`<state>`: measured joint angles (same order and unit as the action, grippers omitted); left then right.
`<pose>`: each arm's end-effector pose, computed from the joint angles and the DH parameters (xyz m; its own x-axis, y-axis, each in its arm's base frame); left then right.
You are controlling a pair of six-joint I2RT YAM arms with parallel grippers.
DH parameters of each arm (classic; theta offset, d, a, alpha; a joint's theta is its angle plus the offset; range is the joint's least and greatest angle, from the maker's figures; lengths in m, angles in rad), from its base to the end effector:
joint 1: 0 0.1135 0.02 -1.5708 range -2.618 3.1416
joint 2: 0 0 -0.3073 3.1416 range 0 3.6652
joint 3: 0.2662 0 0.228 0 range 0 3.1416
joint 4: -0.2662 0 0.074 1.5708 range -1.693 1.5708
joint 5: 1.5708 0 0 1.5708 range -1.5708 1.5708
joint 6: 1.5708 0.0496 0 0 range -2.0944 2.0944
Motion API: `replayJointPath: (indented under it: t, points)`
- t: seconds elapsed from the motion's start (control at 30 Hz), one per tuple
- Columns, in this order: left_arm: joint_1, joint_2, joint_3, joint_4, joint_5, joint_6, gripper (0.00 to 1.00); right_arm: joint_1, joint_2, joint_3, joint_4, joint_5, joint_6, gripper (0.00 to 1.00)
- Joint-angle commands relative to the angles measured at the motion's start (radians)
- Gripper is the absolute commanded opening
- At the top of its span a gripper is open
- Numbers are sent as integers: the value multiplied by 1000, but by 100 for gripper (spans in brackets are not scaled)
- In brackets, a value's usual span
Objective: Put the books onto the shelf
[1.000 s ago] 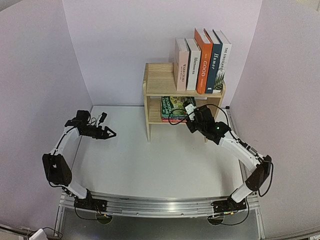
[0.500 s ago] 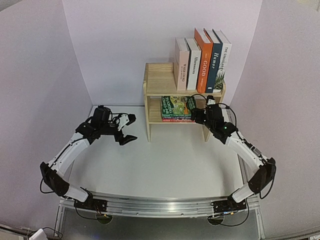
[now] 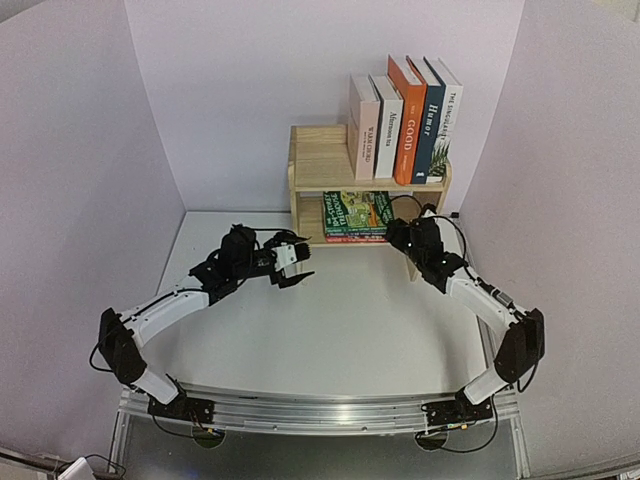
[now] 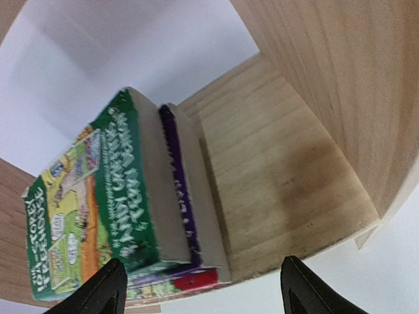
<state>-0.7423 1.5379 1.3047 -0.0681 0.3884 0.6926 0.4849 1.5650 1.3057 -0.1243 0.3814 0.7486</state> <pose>0.2469 -0.2520 0.3926 0.4014 0.4338 -0.8067 0.8262 0.2086 0.5233 0.3249 0.1503 0.3774 -0.3292 0.5406 -0.7742 0.1321 0.8382 0.5291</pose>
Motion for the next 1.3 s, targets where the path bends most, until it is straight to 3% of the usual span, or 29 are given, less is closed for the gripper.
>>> replayJointPath:
  t: [0.0, 0.2, 0.37, 0.83, 1.1, 1.27]
  points:
    - [-36, 117, 58, 214, -95, -37, 81, -2, -33, -45, 154, 50, 77, 81]
    - [-38, 234, 132, 272, -193, -124, 68, -2, 9, -25, 223, 48, 71, 81]
    - [-37, 276, 158, 291, -286, -190, 73, -2, 38, -18, 245, 77, 108, 80]
    - [-38, 343, 189, 284, -269, -175, 76, -2, 107, 33, 267, 15, 118, 69]
    - [-36, 364, 208, 270, -253, -159, 76, -2, 104, 26, 268, -25, 103, 48]
    - [-36, 372, 218, 265, -234, -145, 76, -2, 85, 5, 268, -18, 102, 42]
